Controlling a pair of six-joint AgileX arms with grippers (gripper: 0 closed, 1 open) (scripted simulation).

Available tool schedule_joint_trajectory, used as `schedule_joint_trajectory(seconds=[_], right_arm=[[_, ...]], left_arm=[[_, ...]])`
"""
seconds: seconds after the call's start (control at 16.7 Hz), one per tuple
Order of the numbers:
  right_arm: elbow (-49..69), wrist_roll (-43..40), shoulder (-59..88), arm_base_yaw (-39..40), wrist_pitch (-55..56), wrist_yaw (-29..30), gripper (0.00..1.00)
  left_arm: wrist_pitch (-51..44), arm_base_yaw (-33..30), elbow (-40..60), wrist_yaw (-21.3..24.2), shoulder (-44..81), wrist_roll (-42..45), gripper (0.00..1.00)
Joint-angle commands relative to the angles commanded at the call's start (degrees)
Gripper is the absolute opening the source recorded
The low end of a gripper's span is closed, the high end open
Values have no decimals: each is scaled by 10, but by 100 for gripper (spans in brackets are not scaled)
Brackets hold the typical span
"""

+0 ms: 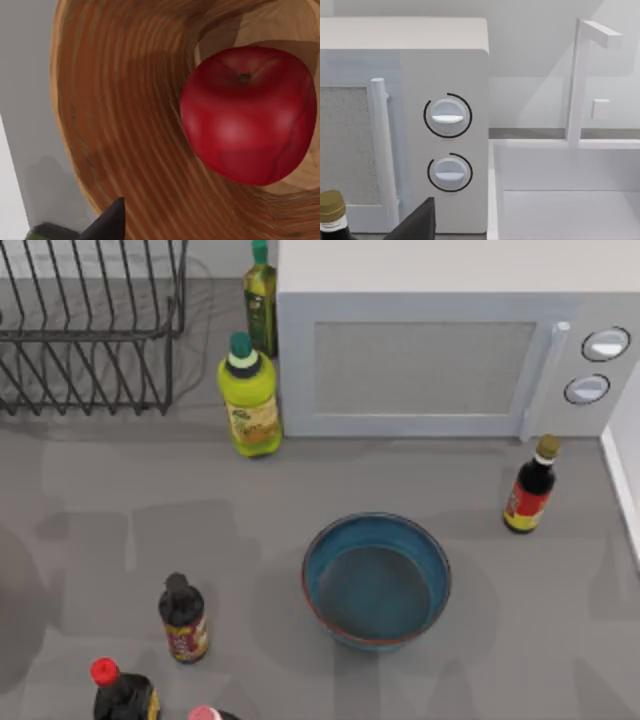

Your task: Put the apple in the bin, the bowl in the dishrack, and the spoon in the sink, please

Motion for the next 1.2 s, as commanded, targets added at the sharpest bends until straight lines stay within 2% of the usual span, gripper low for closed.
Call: schedule_joint_trajectory(seconds=[0.36, 0.54, 0.78, 1.2], right_arm=[[0, 0, 0, 0, 0, 0, 100], [0, 0, 0, 0, 0, 0, 100], [0, 0, 0, 0, 0, 0, 100], [0, 0, 0, 0, 0, 0, 100]], left_arm=[[4, -2, -5, 2, -6, -1, 100], [37, -9, -50, 14, -61, -8, 100], [125, -26, -164, 44, -216, -25, 100], [352, -66, -436, 112, -608, -64, 100]])
